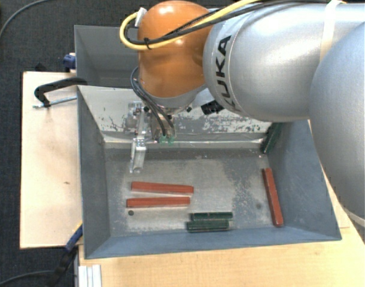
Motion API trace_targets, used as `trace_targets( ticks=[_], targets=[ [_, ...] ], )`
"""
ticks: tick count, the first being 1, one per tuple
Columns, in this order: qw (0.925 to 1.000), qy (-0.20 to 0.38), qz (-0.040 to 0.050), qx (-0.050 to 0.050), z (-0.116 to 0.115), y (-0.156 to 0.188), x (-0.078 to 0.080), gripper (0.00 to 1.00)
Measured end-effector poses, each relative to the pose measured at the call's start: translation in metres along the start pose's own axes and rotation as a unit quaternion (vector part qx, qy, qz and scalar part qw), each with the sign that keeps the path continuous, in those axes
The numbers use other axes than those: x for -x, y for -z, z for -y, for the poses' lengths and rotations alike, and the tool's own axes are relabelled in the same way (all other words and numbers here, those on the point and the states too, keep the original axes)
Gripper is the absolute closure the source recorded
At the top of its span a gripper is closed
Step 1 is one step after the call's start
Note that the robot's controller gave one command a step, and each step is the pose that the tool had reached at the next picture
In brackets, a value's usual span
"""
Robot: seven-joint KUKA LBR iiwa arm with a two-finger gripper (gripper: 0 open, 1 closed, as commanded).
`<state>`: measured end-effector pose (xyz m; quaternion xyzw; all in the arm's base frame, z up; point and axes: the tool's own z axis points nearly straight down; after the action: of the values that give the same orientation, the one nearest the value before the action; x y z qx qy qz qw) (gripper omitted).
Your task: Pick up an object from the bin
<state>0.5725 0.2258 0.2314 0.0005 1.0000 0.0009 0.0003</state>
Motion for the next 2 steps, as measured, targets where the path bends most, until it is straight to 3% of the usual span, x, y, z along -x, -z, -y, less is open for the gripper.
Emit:
trace_targets(
  ticks=[1,2],
  targets=[
    [0.9994,0.035,-0.0053,-0.002,0.027,-0.103,-0.047,0.0],
    [0.9978,0.067,-0.0024,-0.001,0.07,-0.164,-0.017,0.0]
  ],
)
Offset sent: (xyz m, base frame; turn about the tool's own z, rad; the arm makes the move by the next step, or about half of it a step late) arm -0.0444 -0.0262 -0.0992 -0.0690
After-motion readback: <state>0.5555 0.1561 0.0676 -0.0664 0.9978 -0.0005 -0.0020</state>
